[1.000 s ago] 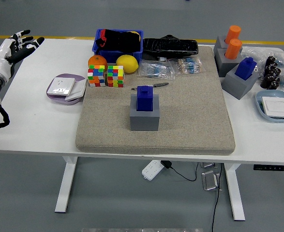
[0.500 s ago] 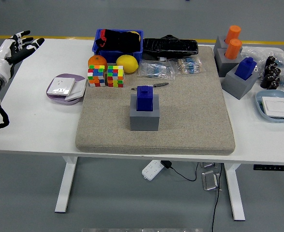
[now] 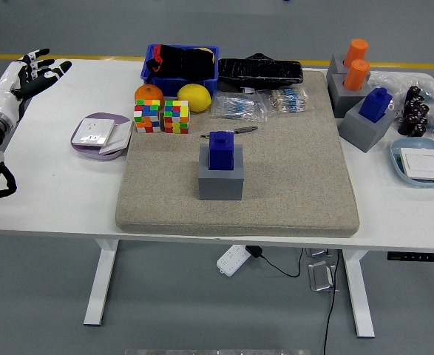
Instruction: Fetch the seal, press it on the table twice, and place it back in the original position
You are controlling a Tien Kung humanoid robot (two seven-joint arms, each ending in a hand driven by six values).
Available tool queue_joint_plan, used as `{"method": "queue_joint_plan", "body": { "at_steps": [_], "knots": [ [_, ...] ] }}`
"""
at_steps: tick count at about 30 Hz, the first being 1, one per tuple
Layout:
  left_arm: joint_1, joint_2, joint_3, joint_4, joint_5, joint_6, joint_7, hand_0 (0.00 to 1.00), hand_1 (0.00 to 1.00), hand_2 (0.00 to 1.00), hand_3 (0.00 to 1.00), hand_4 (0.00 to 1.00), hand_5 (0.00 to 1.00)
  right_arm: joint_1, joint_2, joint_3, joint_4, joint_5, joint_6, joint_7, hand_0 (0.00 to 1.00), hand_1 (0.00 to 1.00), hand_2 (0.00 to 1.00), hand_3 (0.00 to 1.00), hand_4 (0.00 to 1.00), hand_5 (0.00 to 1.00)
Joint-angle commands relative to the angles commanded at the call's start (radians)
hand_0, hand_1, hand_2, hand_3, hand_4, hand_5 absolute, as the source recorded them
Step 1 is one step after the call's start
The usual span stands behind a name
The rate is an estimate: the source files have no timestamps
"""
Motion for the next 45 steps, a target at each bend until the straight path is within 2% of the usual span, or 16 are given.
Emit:
{"method": "queue_joint_plan", "body": {
  "at_steps": [45],
  "knots": [
    [-0.002,0.002,0.001,-0.001,0.004,-0.002,0.003,0.958,0.899,0.883,0.919,0.869,0.407,0.000,0.000,0.002,0.002,-0.001,0.000,0.000,0.832,0.739,0.737,0.708,0.794,0.599]
  ]
}}
